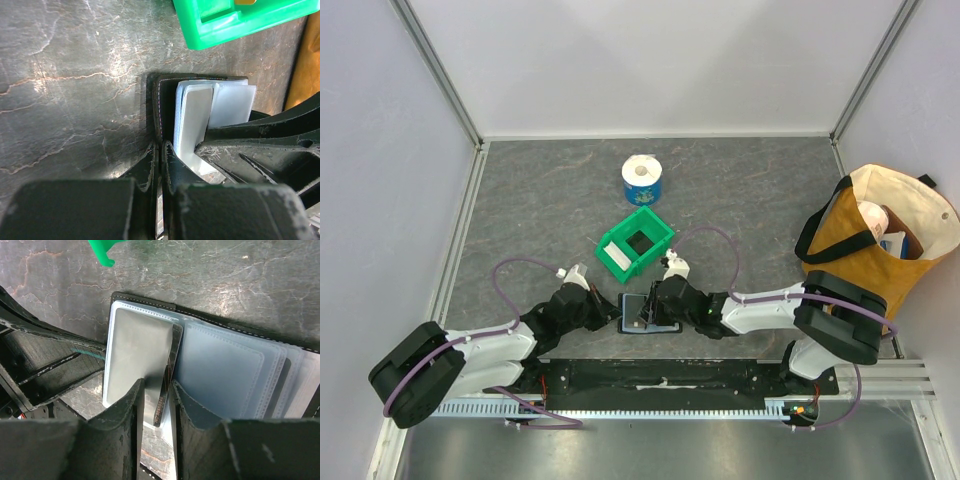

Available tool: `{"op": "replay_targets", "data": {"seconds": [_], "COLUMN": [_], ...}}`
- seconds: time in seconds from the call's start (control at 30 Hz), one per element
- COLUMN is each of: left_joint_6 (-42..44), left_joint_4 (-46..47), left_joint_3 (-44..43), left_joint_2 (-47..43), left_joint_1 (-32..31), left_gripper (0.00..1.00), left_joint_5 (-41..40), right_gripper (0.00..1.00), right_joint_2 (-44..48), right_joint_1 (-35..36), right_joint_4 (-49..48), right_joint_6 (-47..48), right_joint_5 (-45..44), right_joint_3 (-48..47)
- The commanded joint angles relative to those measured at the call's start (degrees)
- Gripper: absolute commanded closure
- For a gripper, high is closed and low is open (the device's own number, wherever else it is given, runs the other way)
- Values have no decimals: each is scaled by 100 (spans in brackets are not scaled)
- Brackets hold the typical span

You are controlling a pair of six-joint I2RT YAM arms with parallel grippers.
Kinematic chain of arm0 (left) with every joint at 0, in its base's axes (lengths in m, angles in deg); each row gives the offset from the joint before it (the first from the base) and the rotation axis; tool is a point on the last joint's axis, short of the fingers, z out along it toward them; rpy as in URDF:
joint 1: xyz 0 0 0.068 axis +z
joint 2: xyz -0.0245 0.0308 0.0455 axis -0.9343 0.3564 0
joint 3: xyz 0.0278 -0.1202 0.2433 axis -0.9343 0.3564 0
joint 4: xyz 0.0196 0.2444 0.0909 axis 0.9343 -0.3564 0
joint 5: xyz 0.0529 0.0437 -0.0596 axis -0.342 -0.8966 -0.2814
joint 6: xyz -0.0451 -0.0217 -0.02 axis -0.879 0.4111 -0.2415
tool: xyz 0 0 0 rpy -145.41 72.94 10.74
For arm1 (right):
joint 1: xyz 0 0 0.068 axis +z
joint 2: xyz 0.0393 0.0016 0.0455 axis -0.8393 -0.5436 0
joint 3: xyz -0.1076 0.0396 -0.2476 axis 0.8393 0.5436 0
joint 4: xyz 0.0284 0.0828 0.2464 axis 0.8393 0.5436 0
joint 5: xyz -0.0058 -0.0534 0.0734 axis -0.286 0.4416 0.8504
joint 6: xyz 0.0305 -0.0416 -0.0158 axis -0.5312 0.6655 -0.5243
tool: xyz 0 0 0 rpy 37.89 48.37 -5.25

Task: Put the credit cards into the card holder
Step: Insert the credit card into the card holder.

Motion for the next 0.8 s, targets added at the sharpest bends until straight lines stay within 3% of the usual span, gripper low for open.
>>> {"op": "replay_targets", "data": {"seconds": [0.0, 0.03, 0.1, 0.2, 0.27, 0.47, 0.57, 0.77], "left_joint_6": [89, 81, 81, 72, 81, 54, 45, 212], "left_joint_4": [-586, -586, -586, -586, -586, -700, -814, -1113], "left_joint_3": [172, 172, 181, 207, 216, 233, 216, 58], "left_joint_2": [112, 104, 95, 60, 60, -63, -204, -292], "left_joint_1": [-20, -3, -3, -11, -3, -3, -3, -3], "left_gripper": [98, 98, 98, 98, 98, 98, 98, 98], "left_joint_5": [-141, -150, -150, -150, -150, -141, -308, -413], "right_gripper": [77, 85, 89, 74, 69, 37, 30, 27], "right_joint_2": [-57, -48, -39, 39, 171, 1119, 1524, 1675], "right_joint_1": [103, 103, 103, 112, 103, 16, -151, -757], "right_joint_4": [-316, -351, -360, -203, 78, 579, 860, 1441], "right_joint_6": [275, 328, 399, 495, 566, 846, 1180, 1883], "right_joint_5": [185, 194, 194, 124, -52, -553, -501, -44], "right_joint_3": [-291, -300, -326, -361, -405, -151, -247, -1037]}}
